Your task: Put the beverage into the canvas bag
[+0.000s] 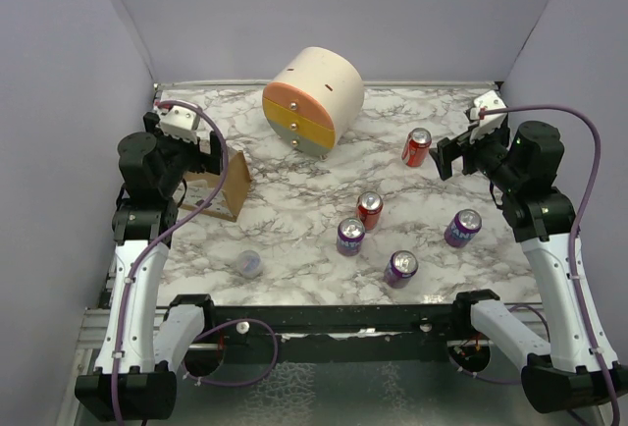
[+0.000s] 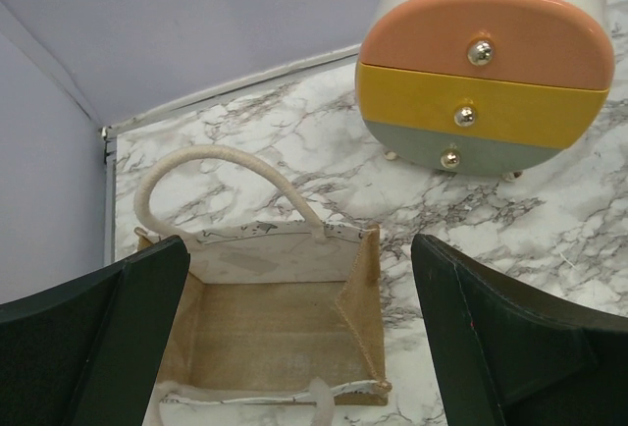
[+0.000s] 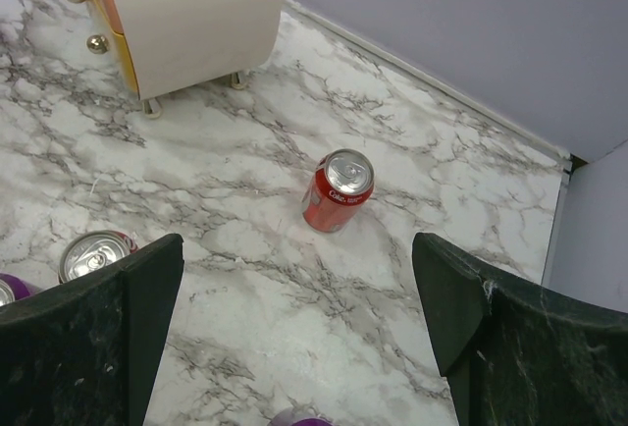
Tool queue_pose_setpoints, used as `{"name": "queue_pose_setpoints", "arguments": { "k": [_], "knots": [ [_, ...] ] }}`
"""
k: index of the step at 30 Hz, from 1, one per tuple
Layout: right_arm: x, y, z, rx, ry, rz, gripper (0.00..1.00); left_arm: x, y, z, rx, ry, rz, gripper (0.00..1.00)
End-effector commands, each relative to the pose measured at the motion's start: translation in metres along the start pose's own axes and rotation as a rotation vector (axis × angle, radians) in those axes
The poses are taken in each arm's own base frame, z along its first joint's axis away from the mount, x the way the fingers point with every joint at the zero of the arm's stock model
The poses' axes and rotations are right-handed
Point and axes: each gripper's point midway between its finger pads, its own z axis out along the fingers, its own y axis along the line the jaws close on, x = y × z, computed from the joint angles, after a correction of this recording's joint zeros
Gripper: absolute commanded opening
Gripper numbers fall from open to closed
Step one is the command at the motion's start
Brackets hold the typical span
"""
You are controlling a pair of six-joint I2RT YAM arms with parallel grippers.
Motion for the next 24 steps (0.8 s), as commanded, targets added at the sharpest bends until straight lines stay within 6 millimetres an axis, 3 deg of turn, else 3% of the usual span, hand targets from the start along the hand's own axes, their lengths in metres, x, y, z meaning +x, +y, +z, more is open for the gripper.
{"name": "queue_pose_setpoints", "arguments": {
  "k": [1,8,16,24],
  "knots": [
    [-0.017,0.006,0.003,-0.047,-0.065,-0.051,1.00,-0.004,-0.017,-0.003,0.104,-0.008,0.030,0.99],
    [-0.009,0.016,0.017,-0.124,-0.054,-0.077,1.00,0.034,-0.016,0.009,0.123,0.180,-0.010,0.99],
    [0.015,0.009,0.033,-0.078,-0.039,-0.076,1.00,0.075,-0.007,0.023,0.084,0.399,-0.025,0.96],
    [0.030,0.014,0.041,-0.097,-0.021,-0.069,0.99,0.098,-0.014,0.036,0.097,0.536,0.022,0.92]
  ]
}}
